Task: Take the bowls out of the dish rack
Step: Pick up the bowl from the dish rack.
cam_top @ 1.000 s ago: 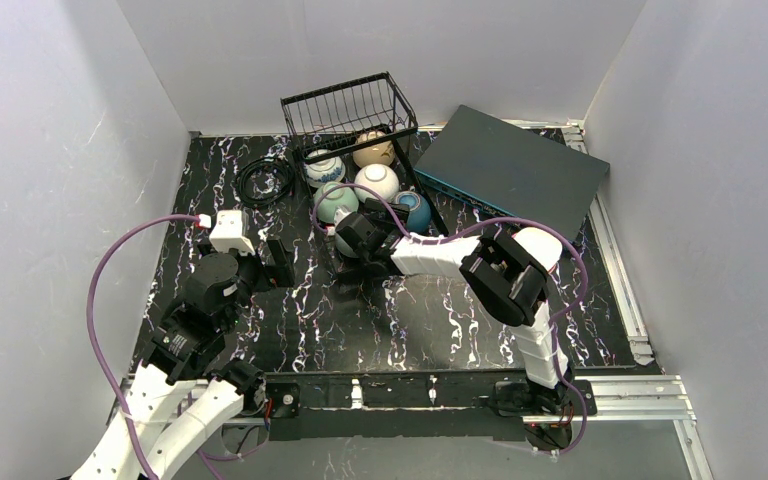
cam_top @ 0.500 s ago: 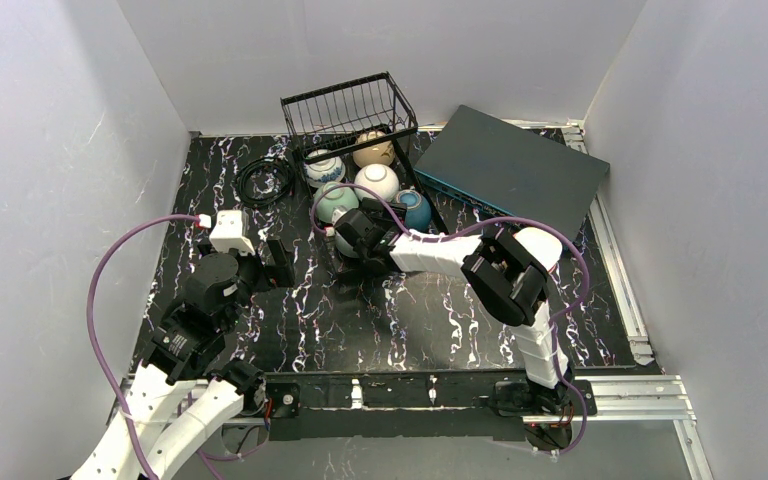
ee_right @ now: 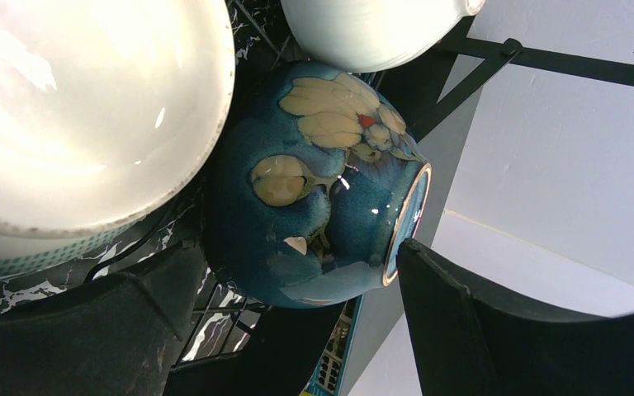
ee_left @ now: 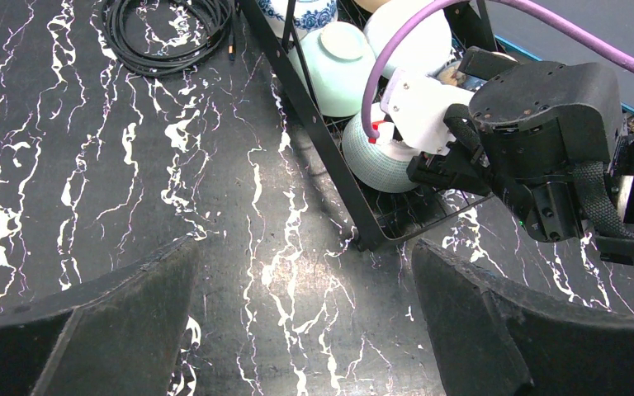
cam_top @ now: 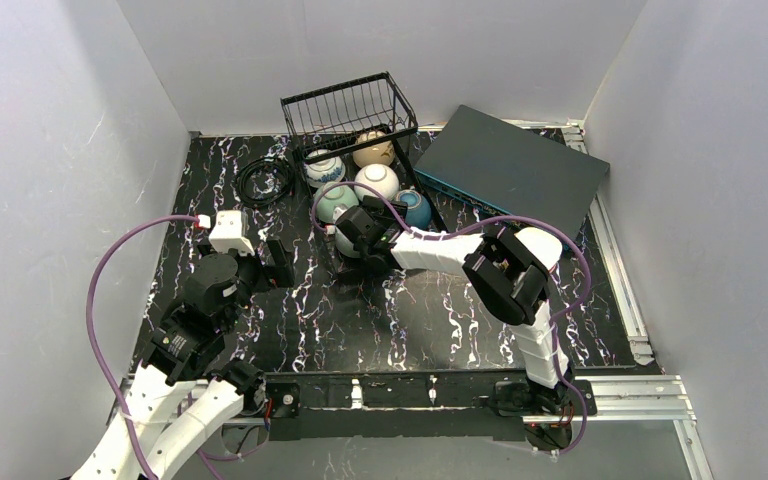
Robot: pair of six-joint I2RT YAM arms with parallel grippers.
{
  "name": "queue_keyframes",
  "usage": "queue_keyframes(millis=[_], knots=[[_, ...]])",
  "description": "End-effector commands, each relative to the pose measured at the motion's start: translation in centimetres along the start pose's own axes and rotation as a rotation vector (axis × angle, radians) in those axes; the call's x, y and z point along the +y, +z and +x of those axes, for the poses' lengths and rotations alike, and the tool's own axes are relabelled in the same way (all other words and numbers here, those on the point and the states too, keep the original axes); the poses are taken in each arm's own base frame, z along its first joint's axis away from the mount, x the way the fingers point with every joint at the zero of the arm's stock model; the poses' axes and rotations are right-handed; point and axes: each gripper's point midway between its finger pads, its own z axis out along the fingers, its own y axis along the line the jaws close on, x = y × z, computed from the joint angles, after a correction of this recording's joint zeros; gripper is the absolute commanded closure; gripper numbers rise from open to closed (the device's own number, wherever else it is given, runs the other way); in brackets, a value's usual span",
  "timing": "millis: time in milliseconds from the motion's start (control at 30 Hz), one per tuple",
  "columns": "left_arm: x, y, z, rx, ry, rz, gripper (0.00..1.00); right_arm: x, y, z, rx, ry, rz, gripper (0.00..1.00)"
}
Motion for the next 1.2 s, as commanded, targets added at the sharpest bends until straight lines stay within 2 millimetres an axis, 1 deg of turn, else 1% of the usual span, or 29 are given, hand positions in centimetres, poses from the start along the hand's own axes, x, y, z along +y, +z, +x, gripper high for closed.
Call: queue_keyframes(millis=[0,233,333,400,667,1167], knots=[[0.5,0.0,-0.1,-0.013,0.004,-0.024,0.02,-8.0,-1.1,0.6,0.024,0.14,0.177,0.09],[0.6,0.0,-0.2,-0.015,0.004,-0.025,0.02,-9.1,-1.5,0.7,0.023,0.171,0.233,0.11],[0.6,0.0,-0.2,-0.016,0.003,-0.025,0.02,-9.2,-1.6,0.7,0.019,0.181,0.244,0.1],[0.6,0.0,-0.2,-0.016,0.002,-0.025,0.02,-9.1,-1.4,0.7,0.019,0.176,0.24,0.08],[0.5,0.0,-0.2,-0.017,0.002,-0.025,0.02,-7.7,-0.5,0.6,0.02,0.151,0.174,0.04],[0.5,0.1,-0.1,-0.013,0.004,-0.022,0.02,-4.9,-0.1,-0.2,-0.015,0.146,0.007,0.04]])
